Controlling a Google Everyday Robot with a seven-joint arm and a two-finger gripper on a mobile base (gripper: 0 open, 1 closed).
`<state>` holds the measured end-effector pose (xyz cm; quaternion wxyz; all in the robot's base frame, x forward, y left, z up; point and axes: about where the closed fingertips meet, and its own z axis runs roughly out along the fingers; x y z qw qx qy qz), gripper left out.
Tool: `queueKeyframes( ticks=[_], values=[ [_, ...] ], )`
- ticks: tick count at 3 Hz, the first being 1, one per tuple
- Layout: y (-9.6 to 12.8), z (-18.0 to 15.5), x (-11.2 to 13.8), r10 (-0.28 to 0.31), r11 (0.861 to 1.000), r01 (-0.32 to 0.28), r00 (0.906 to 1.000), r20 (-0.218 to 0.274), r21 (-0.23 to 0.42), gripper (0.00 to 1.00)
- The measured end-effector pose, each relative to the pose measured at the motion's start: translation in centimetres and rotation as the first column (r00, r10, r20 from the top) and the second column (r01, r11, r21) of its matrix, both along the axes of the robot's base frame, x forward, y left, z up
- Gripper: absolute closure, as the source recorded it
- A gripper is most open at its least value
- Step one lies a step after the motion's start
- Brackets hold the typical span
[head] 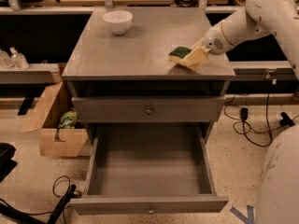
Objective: Pick sponge from middle drawer and place on counter
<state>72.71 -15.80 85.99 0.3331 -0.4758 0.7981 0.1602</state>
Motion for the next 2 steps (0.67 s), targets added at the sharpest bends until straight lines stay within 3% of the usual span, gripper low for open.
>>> queueKeyframes(
  ticks=[1, 2],
  values=[
    [1.5, -2.9, 3.1, -0.061, 0.996, 0.060, 0.9981, 0.013, 0.059, 1.00],
    [2.5, -3.7, 4.5, -0.085, 0.993, 0.082, 0.9958, 0.033, 0.080, 0.83]
  ],
)
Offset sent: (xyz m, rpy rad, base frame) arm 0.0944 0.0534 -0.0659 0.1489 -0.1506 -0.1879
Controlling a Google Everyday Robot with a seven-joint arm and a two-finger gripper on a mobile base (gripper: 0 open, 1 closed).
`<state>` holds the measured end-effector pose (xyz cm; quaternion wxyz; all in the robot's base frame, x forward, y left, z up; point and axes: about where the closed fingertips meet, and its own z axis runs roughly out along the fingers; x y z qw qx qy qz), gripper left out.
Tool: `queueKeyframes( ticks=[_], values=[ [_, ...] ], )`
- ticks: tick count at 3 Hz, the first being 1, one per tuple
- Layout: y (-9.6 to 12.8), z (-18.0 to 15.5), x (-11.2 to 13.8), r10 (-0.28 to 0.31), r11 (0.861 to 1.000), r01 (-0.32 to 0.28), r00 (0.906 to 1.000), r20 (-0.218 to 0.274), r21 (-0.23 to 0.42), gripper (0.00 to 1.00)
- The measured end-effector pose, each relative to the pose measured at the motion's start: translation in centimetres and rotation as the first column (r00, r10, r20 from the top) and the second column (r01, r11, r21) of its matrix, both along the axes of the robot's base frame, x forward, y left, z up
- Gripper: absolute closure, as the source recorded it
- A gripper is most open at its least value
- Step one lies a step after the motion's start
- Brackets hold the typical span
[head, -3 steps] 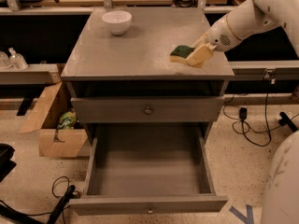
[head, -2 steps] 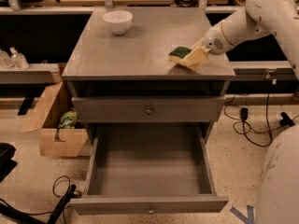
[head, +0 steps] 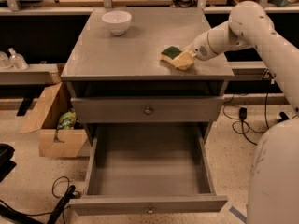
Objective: Pick sponge from middle drawer and place on counter
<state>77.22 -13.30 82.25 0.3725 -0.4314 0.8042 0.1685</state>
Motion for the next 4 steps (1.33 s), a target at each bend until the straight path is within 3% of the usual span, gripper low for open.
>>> queueKeyframes(
  ticks=[3, 4],
  values=[
    [0.01, 0.32, 0.00, 0.000, 1.000, 0.000, 1.0000, 0.000, 0.000, 0.14],
    [0.24, 0.07, 0.03, 0.003, 1.000, -0.003, 1.0000, -0.004, 0.001, 0.00]
  ],
)
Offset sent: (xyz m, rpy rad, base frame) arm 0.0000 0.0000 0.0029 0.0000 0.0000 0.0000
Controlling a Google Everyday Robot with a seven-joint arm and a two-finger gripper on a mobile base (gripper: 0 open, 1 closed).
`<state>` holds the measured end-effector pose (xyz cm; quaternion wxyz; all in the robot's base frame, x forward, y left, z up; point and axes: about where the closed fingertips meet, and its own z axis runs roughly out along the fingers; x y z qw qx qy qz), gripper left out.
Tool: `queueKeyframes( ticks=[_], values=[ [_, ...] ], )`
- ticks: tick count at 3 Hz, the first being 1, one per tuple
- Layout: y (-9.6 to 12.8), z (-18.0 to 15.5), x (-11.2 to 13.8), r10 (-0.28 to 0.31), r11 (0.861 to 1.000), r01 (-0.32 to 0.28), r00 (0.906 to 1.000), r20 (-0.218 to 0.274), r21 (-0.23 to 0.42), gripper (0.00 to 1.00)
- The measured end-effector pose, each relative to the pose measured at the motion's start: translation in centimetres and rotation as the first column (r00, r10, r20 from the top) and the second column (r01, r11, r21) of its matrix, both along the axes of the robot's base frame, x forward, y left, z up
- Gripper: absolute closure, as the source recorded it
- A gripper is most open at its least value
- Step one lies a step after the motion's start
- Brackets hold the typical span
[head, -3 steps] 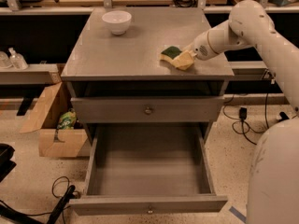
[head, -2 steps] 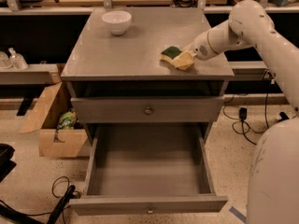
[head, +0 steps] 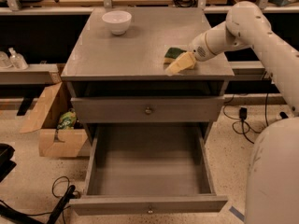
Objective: Pick sponge from middle drawer and place on counter
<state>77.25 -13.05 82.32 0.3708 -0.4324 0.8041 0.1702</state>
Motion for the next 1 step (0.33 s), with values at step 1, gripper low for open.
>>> queueKeyframes(
  ticks=[1],
  values=[
    [0.00, 0.00, 0.00, 0.000, 1.000, 0.000, 1.0000, 0.000, 0.000, 0.00]
  ],
)
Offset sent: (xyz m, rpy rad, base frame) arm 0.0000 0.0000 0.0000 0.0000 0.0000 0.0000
